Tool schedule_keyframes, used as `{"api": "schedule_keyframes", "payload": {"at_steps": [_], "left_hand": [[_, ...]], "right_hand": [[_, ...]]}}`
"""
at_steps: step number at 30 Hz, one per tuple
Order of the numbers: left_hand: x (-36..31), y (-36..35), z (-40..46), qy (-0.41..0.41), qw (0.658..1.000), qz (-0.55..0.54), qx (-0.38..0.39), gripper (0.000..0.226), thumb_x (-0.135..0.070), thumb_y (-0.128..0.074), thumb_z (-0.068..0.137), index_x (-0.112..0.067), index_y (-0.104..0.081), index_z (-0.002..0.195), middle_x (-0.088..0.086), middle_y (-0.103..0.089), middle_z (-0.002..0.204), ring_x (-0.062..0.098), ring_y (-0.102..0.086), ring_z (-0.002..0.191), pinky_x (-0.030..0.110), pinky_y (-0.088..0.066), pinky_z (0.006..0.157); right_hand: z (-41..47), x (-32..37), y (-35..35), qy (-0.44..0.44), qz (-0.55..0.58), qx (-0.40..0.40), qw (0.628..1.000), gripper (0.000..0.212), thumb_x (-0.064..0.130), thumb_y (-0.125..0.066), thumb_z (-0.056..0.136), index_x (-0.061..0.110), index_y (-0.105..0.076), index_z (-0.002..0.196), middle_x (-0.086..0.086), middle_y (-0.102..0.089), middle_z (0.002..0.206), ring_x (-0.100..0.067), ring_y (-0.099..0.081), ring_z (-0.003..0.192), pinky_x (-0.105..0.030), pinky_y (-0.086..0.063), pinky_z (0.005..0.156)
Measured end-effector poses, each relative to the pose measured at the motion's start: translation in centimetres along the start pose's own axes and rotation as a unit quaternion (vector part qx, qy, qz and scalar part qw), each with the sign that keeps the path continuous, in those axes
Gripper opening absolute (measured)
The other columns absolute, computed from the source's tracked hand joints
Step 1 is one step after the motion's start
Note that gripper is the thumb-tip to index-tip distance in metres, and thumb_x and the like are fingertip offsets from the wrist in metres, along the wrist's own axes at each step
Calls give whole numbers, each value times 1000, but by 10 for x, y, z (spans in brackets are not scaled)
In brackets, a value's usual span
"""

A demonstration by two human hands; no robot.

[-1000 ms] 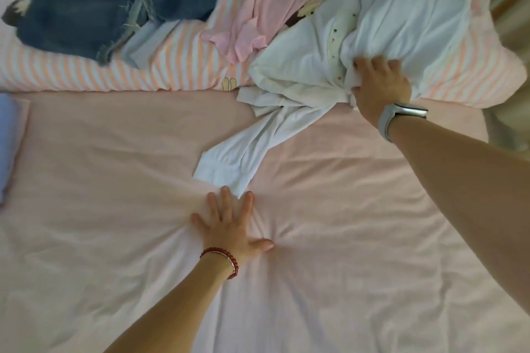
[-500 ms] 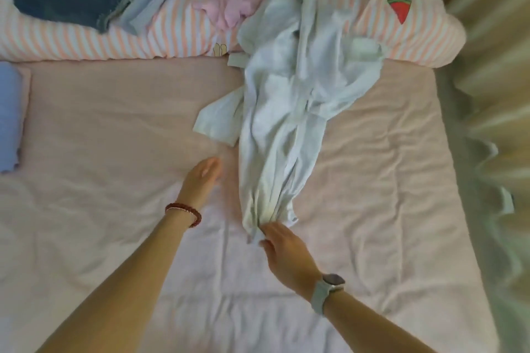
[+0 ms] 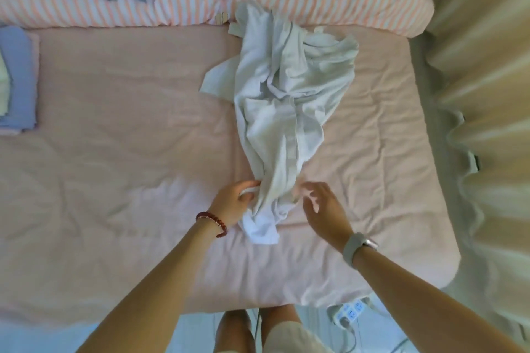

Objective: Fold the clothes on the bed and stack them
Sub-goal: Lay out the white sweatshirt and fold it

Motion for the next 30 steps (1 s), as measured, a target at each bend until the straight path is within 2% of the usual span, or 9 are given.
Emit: {"api": "schedule_keyframes", "payload": {"at_steps": [8, 10, 13, 16, 19, 21, 24, 27, 30], "left_hand": [[107, 44, -84, 141, 915, 292, 239, 34, -9, -42, 93, -23, -69, 108, -1, -64, 109, 16, -56, 98, 21, -38, 81], [108, 53, -78, 141, 918, 315, 194, 27, -10, -42, 92, -17, -68, 99, 5, -62, 100, 21, -56, 94, 25, -41, 82], [91, 63, -63, 95, 960, 262, 5, 30, -13, -44, 93, -13, -60, 118, 8, -56, 118, 24, -55, 107, 33, -44, 92], [63, 60, -47, 28, 973, 198, -115, 29, -13, -48, 92, -11, -58, 119, 9, -54, 118, 23, -55, 104, 22, -38, 87], [28, 53, -31, -51, 967, 177, -178, 28, -8, -50, 90, -9, -59, 117, 8, -54, 117, 21, -52, 107, 17, -34, 85], [4, 47, -21, -97, 957, 187, -201, 28, -4, -53, 88, -6, -60, 115, 10, -55, 119, 25, -50, 112, 22, -35, 90], [-31, 36, -1, -171, 940, 225, -193, 27, 0, -59, 83, -3, -64, 110, 15, -58, 118, 35, -52, 111, 42, -46, 90], [-66, 27, 33, -252, 913, 284, -147, 29, 1, -60, 80, -2, -66, 108, 17, -60, 118, 38, -54, 113, 48, -50, 81], [-88, 22, 86, -261, 888, 365, -95, 34, -10, -48, 91, -11, -58, 124, 7, -50, 137, 35, -33, 134, 45, -41, 90]], "right_hand": [[15, 31, -41, -87, 47, -37, 994, 67, 25, -53, 91, 15, -17, 147, -12, -16, 152, -29, -16, 139, -32, -19, 110], [24, 35, -53, -84, -16, 2, 996, 78, 33, -55, 89, 26, -7, 149, -10, -4, 156, -30, -11, 141, -40, -21, 110], [46, 31, -62, -106, -87, 58, 989, 76, 40, -53, 88, 38, -6, 147, -10, -7, 153, -35, -22, 132, -43, -30, 102], [74, 27, -57, -121, -107, 68, 985, 45, 33, -50, 91, 22, -43, 133, -13, -35, 131, -37, -38, 119, -41, -39, 89], [63, 34, -45, 37, -187, 69, 979, 27, 27, -50, 93, 10, -60, 111, -13, -49, 114, -33, -47, 106, -39, -46, 76], [28, 29, -41, 140, -198, 122, 962, 22, 25, -52, 92, 11, -63, 104, -9, -54, 111, -30, -50, 103, -36, -48, 72], [-6, 3, -23, 129, -194, 164, 959, 24, 21, -52, 87, 16, -65, 107, 1, -57, 116, -23, -55, 104, -31, -46, 74], [16, -2, 5, 78, -118, 32, 989, 28, 5, -58, 82, 12, -68, 107, -6, -63, 105, -27, -63, 87, -30, -48, 63], [64, 8, 26, 15, -55, -109, 992, 33, 16, -55, 89, 13, -57, 122, -7, -56, 112, -25, -59, 93, -34, -49, 66]]}}
Point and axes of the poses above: each hand's wrist, its own z-axis towards the middle knuckle, its own y-axis out of the back of the hand, x = y × z, the point moved 3 cm from there along z, towards the middle knuckle
